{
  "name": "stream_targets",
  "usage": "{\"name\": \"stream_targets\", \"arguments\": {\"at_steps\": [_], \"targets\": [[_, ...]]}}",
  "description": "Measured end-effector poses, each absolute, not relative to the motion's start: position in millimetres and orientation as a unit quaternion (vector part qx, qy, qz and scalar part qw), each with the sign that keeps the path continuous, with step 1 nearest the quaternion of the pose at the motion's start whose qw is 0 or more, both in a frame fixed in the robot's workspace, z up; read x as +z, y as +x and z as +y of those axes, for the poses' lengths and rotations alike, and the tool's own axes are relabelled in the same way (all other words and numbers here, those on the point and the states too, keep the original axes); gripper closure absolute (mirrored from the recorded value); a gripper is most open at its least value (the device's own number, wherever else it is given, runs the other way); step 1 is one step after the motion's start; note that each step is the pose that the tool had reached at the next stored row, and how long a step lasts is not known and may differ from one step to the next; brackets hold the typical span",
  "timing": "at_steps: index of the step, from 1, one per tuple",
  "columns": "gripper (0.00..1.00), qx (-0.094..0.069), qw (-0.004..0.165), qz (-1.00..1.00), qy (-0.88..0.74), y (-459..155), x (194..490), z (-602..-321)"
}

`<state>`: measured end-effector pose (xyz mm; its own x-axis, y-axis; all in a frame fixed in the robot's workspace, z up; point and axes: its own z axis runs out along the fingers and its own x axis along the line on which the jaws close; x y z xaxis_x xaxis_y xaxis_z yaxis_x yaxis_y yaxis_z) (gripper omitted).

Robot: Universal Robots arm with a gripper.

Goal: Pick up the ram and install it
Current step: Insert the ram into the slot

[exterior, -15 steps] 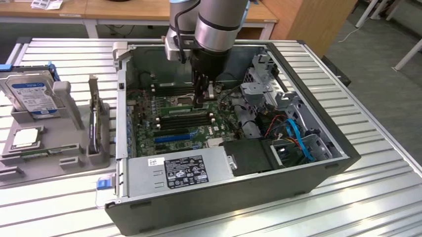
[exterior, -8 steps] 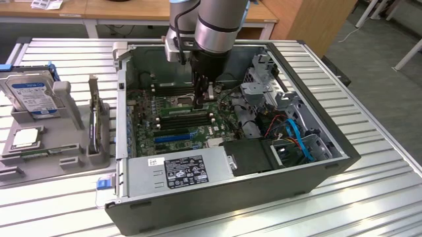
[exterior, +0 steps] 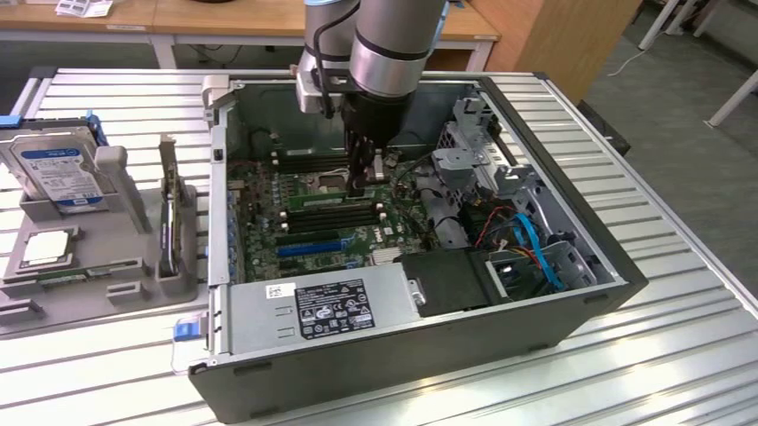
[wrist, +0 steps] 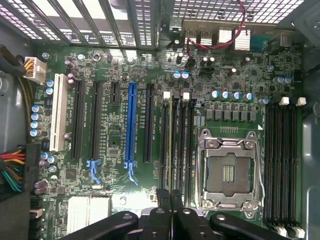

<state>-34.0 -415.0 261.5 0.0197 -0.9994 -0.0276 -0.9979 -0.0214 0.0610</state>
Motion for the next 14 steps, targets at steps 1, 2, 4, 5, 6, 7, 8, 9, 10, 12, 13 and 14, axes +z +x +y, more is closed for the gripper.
{"name": "stream_targets", "arguments": {"at_steps": [1, 2, 4, 5, 6, 7, 8, 9, 10, 12, 13, 14], "targets": [[0.88, -0.031, 0.012, -0.699, 0.714, -34.0, 261.2, -415.0], [0.88, -0.031, 0.012, -0.699, 0.714, -34.0, 261.0, -415.0], [0.88, -0.031, 0.012, -0.699, 0.714, -34.0, 260.5, -415.0], [0.88, -0.031, 0.012, -0.699, 0.714, -34.0, 260.3, -415.0], [0.88, -0.031, 0.012, -0.699, 0.714, -34.0, 260.1, -415.0], [0.88, -0.031, 0.012, -0.699, 0.714, -34.0, 259.8, -415.0], [0.88, -0.031, 0.012, -0.699, 0.714, -34.0, 259.6, -415.0], [0.88, -0.031, 0.012, -0.699, 0.714, -34.0, 259.3, -415.0], [0.88, -0.031, 0.012, -0.699, 0.714, -34.0, 259.0, -415.0], [0.88, -0.031, 0.012, -0.699, 0.714, -34.0, 258.2, -415.0], [0.88, -0.031, 0.012, -0.699, 0.714, -34.0, 257.9, -415.0], [0.88, -0.031, 0.012, -0.699, 0.714, -34.0, 257.5, -415.0]]}}
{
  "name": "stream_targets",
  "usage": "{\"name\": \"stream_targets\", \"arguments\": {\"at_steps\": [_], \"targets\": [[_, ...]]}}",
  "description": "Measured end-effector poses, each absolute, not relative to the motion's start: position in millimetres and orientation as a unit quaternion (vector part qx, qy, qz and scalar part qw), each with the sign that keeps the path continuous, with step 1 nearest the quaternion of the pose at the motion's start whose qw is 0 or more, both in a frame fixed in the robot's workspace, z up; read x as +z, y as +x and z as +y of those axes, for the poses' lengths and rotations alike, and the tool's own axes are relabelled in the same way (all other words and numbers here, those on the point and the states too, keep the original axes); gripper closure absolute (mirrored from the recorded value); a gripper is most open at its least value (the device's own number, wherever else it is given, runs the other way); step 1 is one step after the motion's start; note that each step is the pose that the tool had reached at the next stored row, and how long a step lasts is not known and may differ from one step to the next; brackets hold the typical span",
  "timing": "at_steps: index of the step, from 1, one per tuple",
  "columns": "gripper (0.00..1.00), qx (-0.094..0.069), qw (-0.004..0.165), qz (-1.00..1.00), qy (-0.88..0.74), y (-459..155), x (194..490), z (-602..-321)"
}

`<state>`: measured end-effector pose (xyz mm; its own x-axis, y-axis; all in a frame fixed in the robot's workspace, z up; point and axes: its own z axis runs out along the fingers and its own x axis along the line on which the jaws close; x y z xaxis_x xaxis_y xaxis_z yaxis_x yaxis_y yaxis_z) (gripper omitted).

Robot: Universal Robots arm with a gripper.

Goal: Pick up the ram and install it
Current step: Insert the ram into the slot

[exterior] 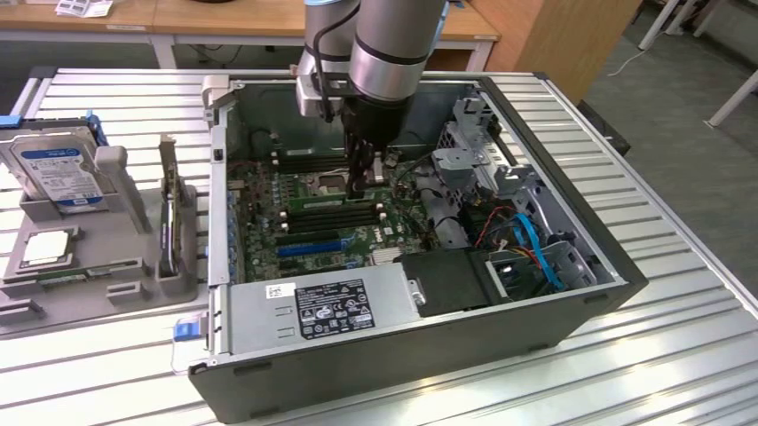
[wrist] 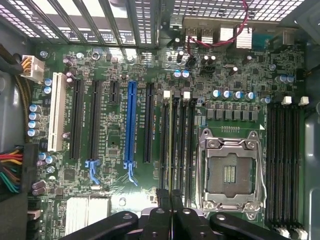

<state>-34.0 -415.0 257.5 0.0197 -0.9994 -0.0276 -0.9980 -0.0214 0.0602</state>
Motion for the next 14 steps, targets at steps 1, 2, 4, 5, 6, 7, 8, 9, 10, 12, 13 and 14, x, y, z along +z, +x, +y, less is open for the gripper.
{"name": "stream_targets", "arguments": {"at_steps": [1, 2, 4, 5, 6, 7, 8, 9, 10, 12, 13, 14], "targets": [[0.88, -0.031, 0.012, -0.699, 0.714, -34.0, 257.1, -415.0], [0.88, -0.031, 0.012, -0.699, 0.714, -34.0, 256.8, -415.0], [0.88, -0.031, 0.012, -0.699, 0.714, -34.0, 256.2, -415.0], [0.88, -0.031, 0.012, -0.699, 0.714, -34.0, 255.9, -415.0], [0.88, -0.031, 0.012, -0.699, 0.714, -34.0, 255.6, -415.0], [0.88, -0.031, 0.012, -0.699, 0.714, -34.0, 255.4, -415.0], [0.88, -0.031, 0.012, -0.699, 0.714, -34.0, 255.2, -415.0], [0.88, -0.031, 0.012, -0.699, 0.714, -34.0, 254.6, -415.0], [0.88, -0.031, 0.012, -0.699, 0.714, -34.0, 254.2, -415.0], [0.88, -0.031, 0.012, -0.699, 0.714, -34.0, 253.9, -415.0], [0.88, -0.031, 0.012, -0.699, 0.714, -34.0, 253.7, -415.0], [0.88, -0.031, 0.012, -0.699, 0.714, -34.0, 253.5, -415.0]]}}
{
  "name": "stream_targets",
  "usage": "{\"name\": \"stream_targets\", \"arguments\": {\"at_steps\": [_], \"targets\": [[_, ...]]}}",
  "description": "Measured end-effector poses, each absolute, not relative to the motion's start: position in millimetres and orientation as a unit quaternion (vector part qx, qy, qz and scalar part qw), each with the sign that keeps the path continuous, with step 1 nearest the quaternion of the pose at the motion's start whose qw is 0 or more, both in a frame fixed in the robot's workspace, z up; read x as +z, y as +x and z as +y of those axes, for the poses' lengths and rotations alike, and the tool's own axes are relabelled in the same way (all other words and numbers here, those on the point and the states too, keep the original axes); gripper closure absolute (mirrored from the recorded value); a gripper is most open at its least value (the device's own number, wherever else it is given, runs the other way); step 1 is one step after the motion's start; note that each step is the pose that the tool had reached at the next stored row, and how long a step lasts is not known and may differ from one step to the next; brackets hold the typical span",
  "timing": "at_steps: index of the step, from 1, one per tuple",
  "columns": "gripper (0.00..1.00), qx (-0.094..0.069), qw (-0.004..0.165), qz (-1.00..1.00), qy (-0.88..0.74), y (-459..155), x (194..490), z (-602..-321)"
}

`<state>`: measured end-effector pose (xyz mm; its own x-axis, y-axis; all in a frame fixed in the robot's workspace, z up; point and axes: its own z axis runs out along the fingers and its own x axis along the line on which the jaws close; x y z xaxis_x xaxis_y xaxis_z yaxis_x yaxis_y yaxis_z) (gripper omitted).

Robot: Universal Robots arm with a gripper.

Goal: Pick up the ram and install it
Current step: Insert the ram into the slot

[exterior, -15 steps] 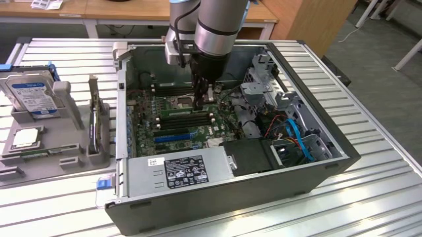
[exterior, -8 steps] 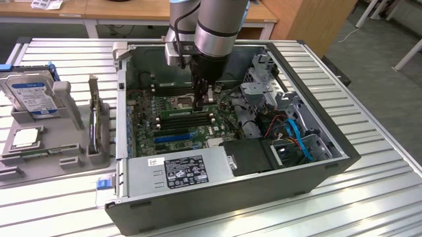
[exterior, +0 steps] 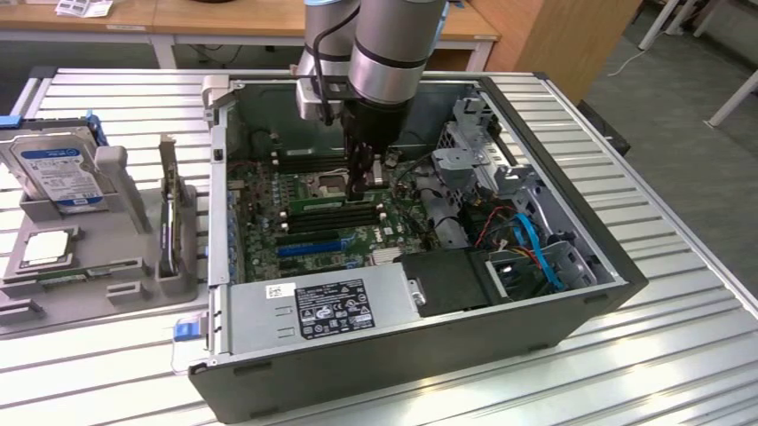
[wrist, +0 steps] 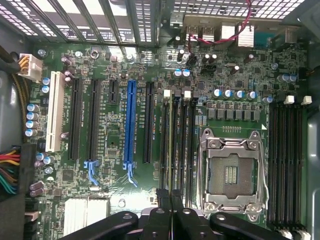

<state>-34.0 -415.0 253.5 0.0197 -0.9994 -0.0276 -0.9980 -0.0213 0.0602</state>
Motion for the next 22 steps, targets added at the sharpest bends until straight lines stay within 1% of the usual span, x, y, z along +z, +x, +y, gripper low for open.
{"name": "stream_targets", "arguments": {"at_steps": [22], "targets": [[0.88, -0.031, 0.012, -0.699, 0.714, -34.0, 248.5, -414.9]]}}
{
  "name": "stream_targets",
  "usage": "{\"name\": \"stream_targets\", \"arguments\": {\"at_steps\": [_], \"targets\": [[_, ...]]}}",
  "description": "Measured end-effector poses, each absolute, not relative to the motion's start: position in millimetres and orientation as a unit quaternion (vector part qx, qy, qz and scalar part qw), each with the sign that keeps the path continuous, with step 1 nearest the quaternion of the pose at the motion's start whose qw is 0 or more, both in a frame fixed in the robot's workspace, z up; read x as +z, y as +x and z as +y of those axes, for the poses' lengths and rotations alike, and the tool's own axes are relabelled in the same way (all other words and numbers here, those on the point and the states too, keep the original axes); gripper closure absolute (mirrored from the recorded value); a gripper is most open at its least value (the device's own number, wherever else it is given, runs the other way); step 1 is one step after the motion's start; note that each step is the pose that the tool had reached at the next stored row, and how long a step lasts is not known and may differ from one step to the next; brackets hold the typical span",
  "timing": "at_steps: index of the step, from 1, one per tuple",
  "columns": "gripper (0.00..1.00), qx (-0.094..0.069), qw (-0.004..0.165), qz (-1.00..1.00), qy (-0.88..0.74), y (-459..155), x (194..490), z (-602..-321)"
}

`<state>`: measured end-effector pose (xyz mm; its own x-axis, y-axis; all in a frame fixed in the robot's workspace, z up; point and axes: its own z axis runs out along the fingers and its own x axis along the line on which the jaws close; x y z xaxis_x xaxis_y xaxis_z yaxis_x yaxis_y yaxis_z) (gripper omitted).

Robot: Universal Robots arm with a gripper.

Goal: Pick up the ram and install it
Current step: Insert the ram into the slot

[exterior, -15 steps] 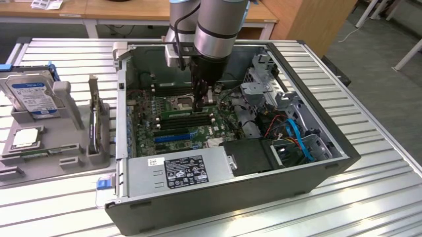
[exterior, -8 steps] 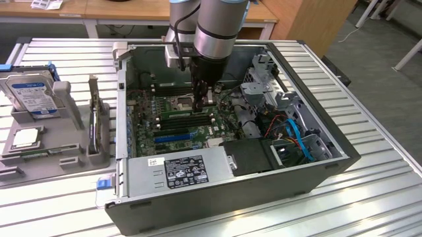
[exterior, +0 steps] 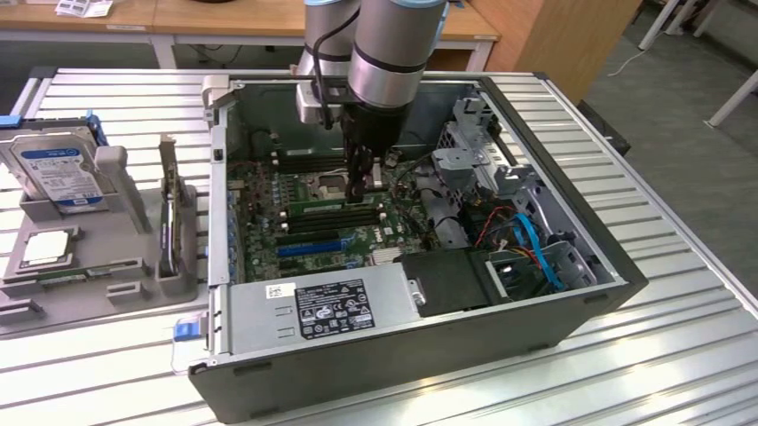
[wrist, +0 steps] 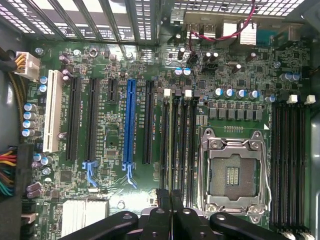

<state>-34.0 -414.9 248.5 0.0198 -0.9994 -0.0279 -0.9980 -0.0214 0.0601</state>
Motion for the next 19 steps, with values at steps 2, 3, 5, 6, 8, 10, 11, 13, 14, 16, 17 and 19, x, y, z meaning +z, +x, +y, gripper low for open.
{"name": "stream_targets", "arguments": {"at_steps": [2, 3, 5, 6, 8, 10, 11, 13, 14, 16, 17, 19], "targets": [[0.88, -0.031, 0.012, -0.699, 0.714, -34.0, 248.0, -415.0], [0.88, -0.031, 0.012, -0.699, 0.714, -34.0, 247.8, -415.0], [0.88, -0.031, 0.012, -0.699, 0.714, -34.0, 247.3, -415.0], [0.88, -0.031, 0.012, -0.699, 0.714, -34.0, 247.0, -415.0], [0.88, -0.031, 0.012, -0.699, 0.714, -34.0, 246.5, -415.0], [0.88, -0.031, 0.012, -0.699, 0.714, -34.0, 245.8, -415.0], [0.88, -0.031, 0.012, -0.699, 0.714, -34.0, 245.4, -415.0], [0.88, -0.031, 0.012, -0.699, 0.714, -34.0, 244.7, -415.0], [0.88, -0.031, 0.012, -0.699, 0.714, -34.0, 244.3, -415.0], [0.88, -0.031, 0.012, -0.699, 0.714, -34.0, 243.6, -415.0], [0.88, -0.031, 0.012, -0.699, 0.714, -34.0, 243.3, -415.0], [0.88, -0.031, 0.012, -0.699, 0.714, -34.0, 242.9, -415.0]]}}
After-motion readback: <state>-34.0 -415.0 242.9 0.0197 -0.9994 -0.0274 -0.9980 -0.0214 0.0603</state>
